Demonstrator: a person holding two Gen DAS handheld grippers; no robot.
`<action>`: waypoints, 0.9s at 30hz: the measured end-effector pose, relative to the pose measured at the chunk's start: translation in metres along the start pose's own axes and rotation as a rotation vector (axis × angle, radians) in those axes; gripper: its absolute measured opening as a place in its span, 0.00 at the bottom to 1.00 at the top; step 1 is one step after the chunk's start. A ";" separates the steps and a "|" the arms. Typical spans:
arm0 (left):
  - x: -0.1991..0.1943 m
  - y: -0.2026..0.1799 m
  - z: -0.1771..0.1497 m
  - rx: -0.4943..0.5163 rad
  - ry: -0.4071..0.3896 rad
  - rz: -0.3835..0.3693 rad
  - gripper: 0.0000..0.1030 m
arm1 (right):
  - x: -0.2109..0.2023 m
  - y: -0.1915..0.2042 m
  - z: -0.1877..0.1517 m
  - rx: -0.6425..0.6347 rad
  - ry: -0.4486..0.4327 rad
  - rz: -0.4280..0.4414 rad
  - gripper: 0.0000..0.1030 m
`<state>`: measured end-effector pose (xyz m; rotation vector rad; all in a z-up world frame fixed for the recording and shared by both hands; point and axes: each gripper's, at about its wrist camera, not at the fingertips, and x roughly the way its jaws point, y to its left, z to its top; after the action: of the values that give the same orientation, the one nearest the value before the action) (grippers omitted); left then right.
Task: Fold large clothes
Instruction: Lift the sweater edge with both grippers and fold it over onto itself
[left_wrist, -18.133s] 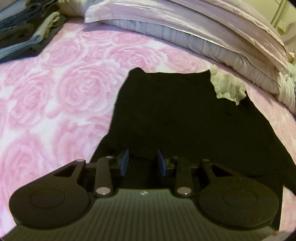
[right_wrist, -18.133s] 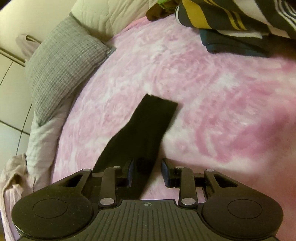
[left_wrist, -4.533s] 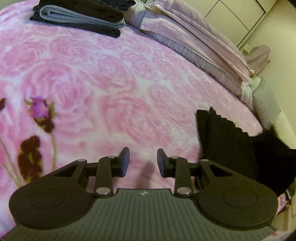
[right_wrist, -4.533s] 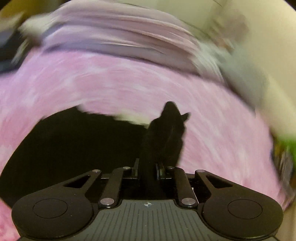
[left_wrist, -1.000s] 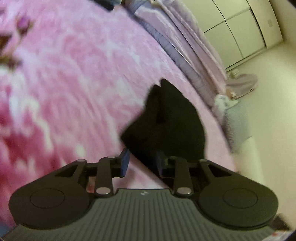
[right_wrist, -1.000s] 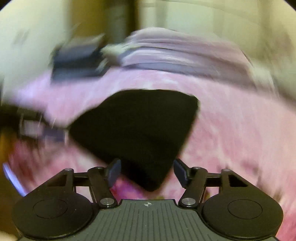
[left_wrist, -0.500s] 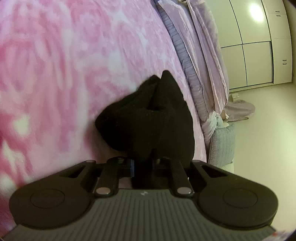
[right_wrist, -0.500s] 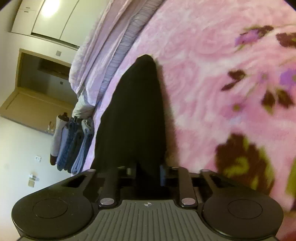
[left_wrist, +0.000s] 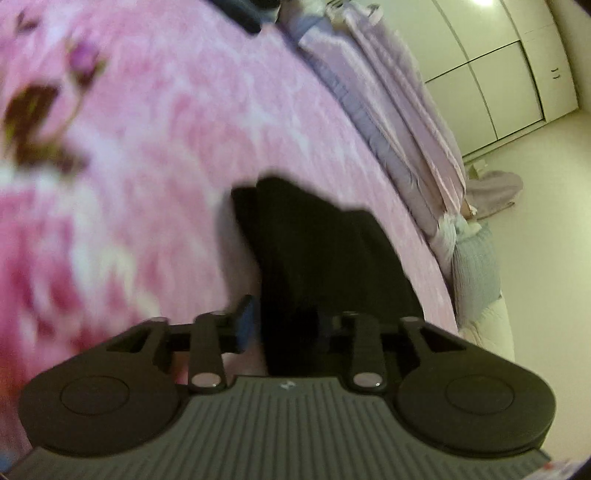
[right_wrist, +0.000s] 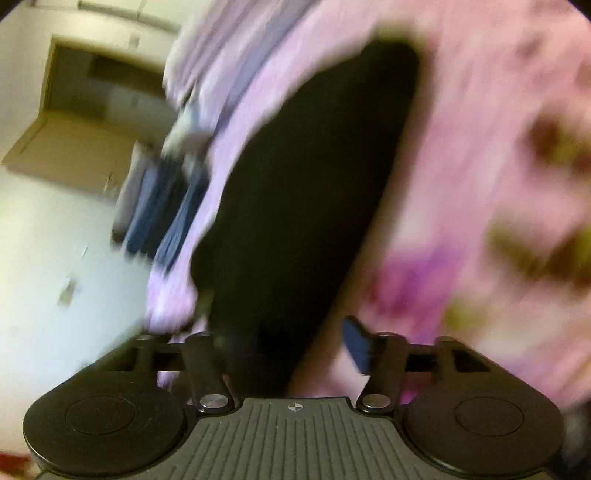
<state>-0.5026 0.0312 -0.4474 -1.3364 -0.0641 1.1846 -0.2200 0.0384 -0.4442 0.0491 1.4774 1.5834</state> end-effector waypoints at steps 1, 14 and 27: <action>-0.004 0.003 -0.006 -0.016 0.023 -0.019 0.31 | -0.010 -0.005 0.012 -0.002 -0.058 -0.022 0.64; -0.006 -0.008 -0.007 0.051 0.007 -0.051 0.09 | 0.000 -0.039 0.074 0.105 -0.124 0.033 0.20; -0.016 0.001 0.063 0.211 -0.075 0.062 0.21 | -0.077 0.004 0.039 -0.223 -0.201 -0.154 0.50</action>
<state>-0.5511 0.0643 -0.4192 -1.1158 0.0480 1.2580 -0.1566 0.0202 -0.3888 -0.0325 1.1177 1.5593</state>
